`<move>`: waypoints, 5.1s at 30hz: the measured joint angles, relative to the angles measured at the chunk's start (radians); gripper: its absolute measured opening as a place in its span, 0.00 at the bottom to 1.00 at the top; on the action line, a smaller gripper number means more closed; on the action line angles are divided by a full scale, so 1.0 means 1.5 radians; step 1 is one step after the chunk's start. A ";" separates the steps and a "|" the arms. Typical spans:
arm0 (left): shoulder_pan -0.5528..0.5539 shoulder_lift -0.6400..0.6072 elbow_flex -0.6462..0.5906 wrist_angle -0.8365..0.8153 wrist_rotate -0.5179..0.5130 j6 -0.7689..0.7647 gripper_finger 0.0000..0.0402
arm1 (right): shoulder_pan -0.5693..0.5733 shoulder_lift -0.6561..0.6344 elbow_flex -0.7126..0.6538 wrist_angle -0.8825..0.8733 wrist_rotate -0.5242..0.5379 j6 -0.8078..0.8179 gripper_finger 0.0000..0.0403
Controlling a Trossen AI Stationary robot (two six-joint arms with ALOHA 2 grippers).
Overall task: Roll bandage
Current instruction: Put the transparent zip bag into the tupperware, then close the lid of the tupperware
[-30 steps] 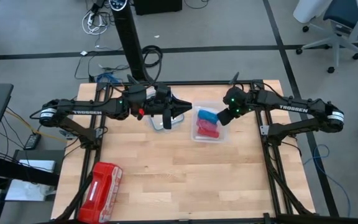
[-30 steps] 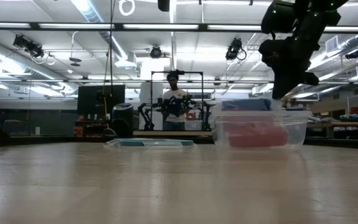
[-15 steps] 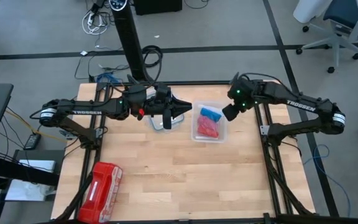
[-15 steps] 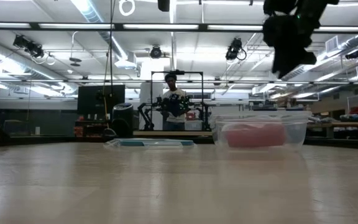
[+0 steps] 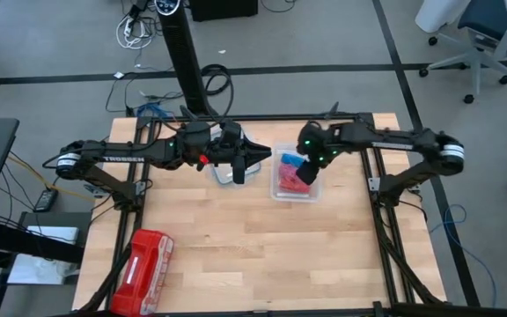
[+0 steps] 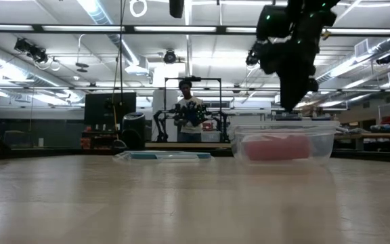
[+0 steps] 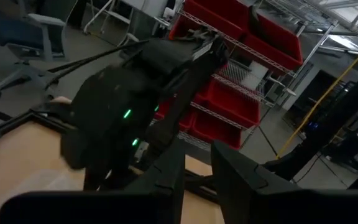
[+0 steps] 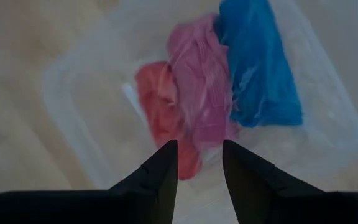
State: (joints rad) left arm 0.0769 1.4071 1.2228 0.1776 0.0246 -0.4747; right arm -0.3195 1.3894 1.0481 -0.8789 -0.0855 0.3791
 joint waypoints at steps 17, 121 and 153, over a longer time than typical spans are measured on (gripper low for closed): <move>0.000 0.000 0.000 0.001 0.002 -0.022 0.20 | 0.001 0.188 0.002 0.047 -0.050 -0.096 0.31; 0.345 -0.099 -0.283 -0.214 0.313 0.067 0.20 | -0.014 0.251 0.403 0.295 0.049 0.067 0.20; 0.150 0.155 -0.283 -0.343 0.234 0.279 0.20 | 0.144 0.252 0.395 0.307 0.081 0.258 0.12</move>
State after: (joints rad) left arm 0.3012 1.6394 0.7979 -0.3362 0.3760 -0.0559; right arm -0.1040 1.7668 1.6402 -0.4183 0.0364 0.7658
